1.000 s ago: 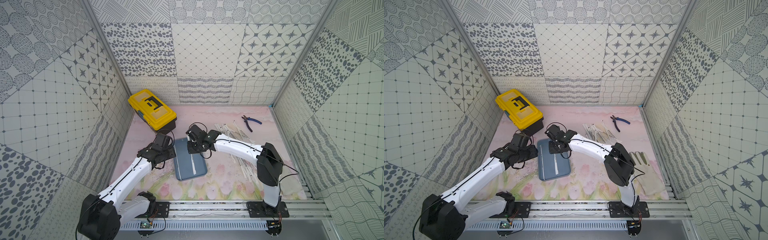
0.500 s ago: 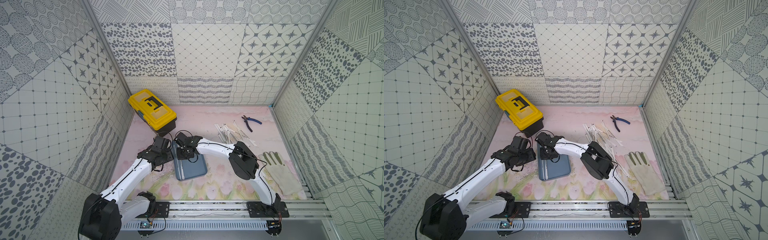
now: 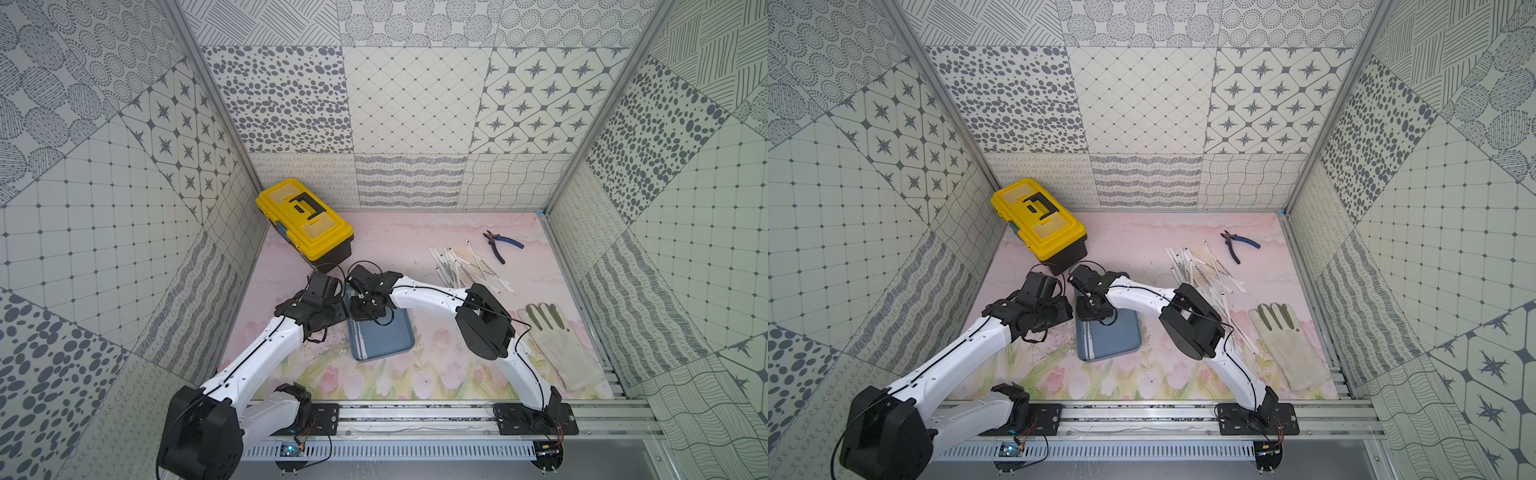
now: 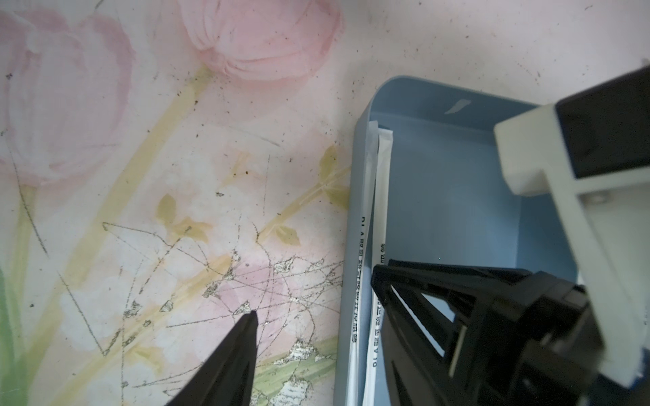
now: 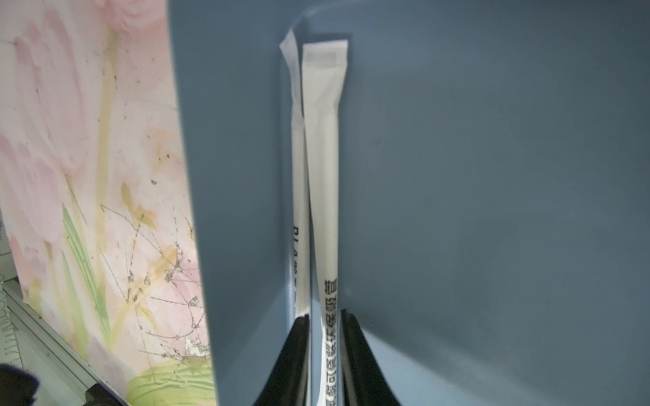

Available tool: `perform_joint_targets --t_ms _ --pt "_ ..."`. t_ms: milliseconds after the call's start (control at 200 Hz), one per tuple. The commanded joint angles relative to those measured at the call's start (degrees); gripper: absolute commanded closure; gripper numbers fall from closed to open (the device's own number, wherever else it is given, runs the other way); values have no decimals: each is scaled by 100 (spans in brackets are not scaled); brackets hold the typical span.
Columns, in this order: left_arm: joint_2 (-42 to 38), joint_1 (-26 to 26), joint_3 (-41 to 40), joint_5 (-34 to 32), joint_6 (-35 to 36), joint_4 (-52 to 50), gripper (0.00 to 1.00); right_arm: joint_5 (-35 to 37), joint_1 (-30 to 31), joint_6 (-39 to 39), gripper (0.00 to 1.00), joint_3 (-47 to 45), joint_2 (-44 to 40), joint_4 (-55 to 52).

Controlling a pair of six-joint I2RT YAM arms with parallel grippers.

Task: Put the straws into the storage box
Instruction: Place the straw in the storage box, then pick up the straw from the center of the board.

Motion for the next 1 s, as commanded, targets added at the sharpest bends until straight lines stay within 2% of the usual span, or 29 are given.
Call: perform_joint_targets --t_ms 0,135,200,315,420,540,710,996 --pt "-68 41 185 79 76 -257 40 -330 -108 146 70 -206 -371 288" --pt "-131 36 390 149 114 -332 41 -638 -472 426 68 -1187 -1314 832" --pt "-130 -38 559 171 161 -378 41 -497 -753 362 69 -1871 -1960 898" --pt "246 -664 926 401 244 -120 39 586 -1382 -476 69 -2642 -2724 53" --pt "1040 -1609 1329 863 193 501 39 1426 -2010 -1210 69 -3106 -2985 -420" --pt "1861 -2138 1621 1418 -96 1281 39 1889 -2360 -1743 69 -3105 -2939 -529" --pt "2610 -2404 2019 1617 -219 1543 39 2139 -2547 -2044 69 -2726 -2264 -458" --pt "2920 -2512 2047 1707 -247 1688 39 2397 -2671 -2189 68 -2528 -1739 -504"
